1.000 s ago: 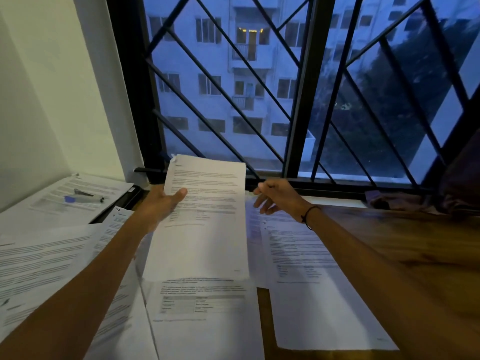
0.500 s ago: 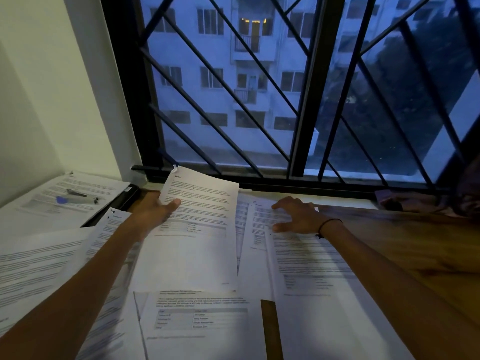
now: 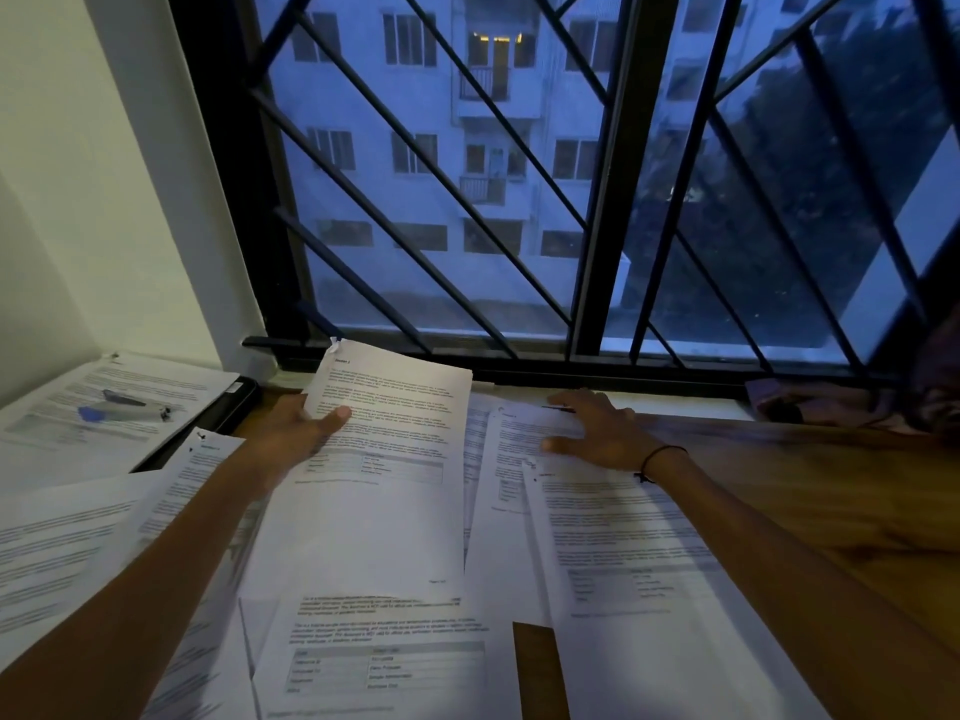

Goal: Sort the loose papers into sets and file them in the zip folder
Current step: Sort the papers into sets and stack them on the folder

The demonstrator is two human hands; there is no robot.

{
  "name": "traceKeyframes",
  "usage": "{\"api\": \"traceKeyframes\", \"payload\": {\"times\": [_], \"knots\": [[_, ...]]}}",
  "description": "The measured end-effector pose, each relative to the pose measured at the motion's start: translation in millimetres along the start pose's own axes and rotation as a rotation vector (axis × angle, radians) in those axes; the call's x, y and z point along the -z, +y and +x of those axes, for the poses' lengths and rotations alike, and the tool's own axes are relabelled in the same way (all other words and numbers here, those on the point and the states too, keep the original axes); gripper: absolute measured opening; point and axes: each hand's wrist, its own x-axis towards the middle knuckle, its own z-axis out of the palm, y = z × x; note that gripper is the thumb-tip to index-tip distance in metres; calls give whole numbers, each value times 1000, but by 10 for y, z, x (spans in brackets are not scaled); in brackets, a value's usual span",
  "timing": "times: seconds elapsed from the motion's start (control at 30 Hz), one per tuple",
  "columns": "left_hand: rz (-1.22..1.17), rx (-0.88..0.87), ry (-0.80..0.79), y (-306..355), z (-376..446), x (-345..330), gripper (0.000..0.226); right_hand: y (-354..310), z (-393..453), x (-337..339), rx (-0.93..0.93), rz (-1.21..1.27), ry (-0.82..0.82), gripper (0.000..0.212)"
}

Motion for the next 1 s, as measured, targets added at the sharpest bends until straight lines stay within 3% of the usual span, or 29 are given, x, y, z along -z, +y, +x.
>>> {"api": "traceKeyframes", "payload": {"times": [0.13, 0.4, 0.53, 0.77, 0.9, 1.0], "knots": [[-38, -18, -40, 16, 23, 45, 30, 43, 88, 34, -12, -61, 25, 78], [-126, 6, -97, -1, 30, 95, 50, -27, 251, 134, -77, -112, -65, 63], [-113, 20, -101, -3, 11, 55, 51, -32, 280, 169, -99, -89, -78, 67], [-117, 34, -117, -8, -10, 35, 58, -23, 255, 121, 47, -3, 81, 44], [-94, 50, -114, -68, 43, 69, 81, -24, 236, 131, 92, 43, 164, 27], [-98, 47, -96, -50, 35, 29, 76, -33, 213, 206, 109, 115, 192, 17]]}}
